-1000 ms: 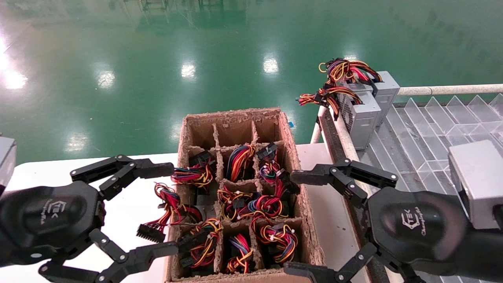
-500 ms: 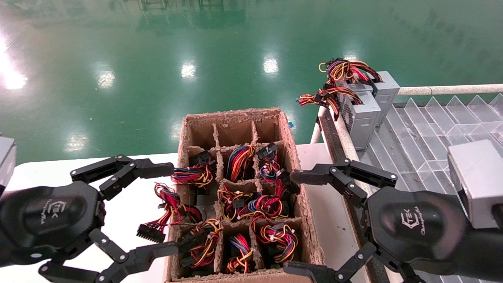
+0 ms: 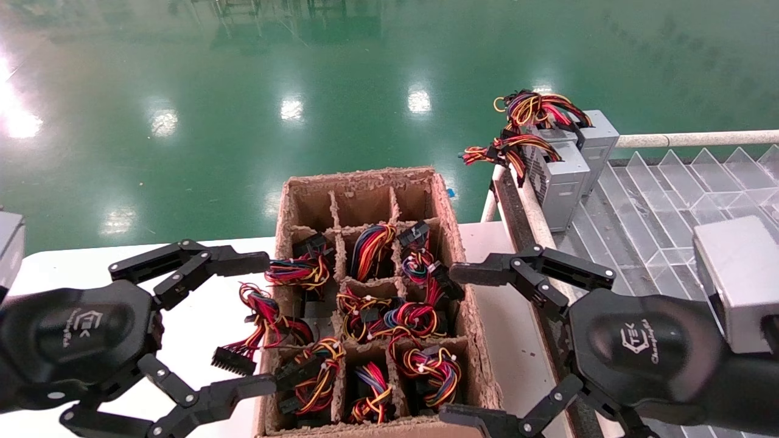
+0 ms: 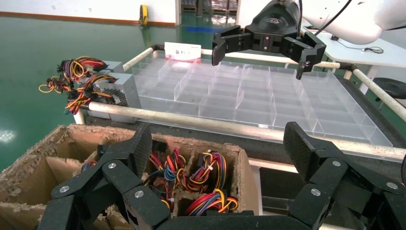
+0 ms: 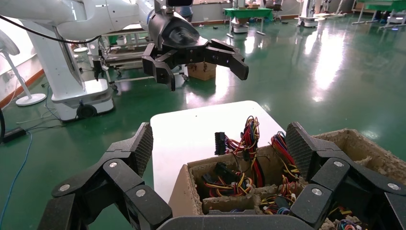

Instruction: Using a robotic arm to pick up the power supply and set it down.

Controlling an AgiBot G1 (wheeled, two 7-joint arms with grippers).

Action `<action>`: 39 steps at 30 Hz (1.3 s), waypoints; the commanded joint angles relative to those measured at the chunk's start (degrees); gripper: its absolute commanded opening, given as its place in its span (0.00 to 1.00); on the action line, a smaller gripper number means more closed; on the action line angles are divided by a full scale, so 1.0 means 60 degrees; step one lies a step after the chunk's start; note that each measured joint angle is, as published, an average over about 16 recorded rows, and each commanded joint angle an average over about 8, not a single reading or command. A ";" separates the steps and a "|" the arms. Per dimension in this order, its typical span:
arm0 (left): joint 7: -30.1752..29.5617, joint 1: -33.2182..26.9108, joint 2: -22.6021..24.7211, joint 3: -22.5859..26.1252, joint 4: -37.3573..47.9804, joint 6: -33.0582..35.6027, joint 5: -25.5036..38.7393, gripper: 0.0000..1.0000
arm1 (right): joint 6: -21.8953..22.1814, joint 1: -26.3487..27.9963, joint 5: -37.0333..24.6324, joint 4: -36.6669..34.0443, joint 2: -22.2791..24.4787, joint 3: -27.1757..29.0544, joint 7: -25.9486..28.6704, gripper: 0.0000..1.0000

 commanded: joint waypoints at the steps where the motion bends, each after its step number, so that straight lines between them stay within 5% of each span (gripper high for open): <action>1: 0.0000 0.0000 0.0000 0.0000 0.0000 0.0000 0.0000 1.00 | 0.0000 0.0000 0.0000 0.0000 0.0000 0.0000 0.0000 1.00; 39: 0.0000 0.0000 0.0000 0.0000 0.0000 0.0000 0.0000 1.00 | 0.0001 0.0000 0.0000 0.0000 0.0000 0.0000 0.0000 1.00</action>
